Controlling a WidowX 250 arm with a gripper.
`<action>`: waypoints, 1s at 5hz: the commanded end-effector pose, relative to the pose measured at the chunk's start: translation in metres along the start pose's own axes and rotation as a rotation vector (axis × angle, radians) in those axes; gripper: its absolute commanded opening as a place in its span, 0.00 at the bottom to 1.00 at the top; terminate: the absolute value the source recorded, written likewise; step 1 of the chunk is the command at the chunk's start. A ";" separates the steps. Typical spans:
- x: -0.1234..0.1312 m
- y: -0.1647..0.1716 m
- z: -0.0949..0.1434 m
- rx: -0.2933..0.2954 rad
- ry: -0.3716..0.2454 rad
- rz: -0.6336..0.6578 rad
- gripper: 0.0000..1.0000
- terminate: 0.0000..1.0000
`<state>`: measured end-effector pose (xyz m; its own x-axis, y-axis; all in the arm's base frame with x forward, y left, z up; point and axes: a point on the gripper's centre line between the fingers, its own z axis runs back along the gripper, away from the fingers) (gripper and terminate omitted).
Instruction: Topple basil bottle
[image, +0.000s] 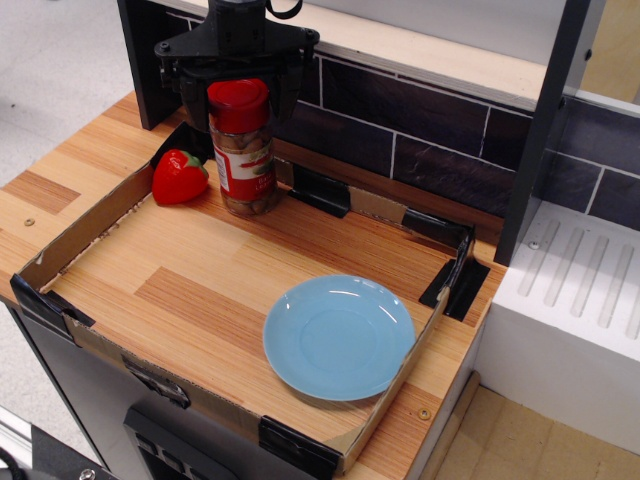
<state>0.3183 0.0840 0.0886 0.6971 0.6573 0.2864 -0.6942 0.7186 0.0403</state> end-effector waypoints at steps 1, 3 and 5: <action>0.012 -0.002 0.009 -0.016 -0.043 0.029 1.00 0.00; 0.007 -0.003 -0.003 -0.001 -0.009 -0.024 0.00 0.00; -0.009 -0.006 0.007 -0.137 -0.047 -0.180 0.00 0.00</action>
<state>0.3144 0.0707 0.0839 0.8171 0.4896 0.3043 -0.5069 0.8617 -0.0254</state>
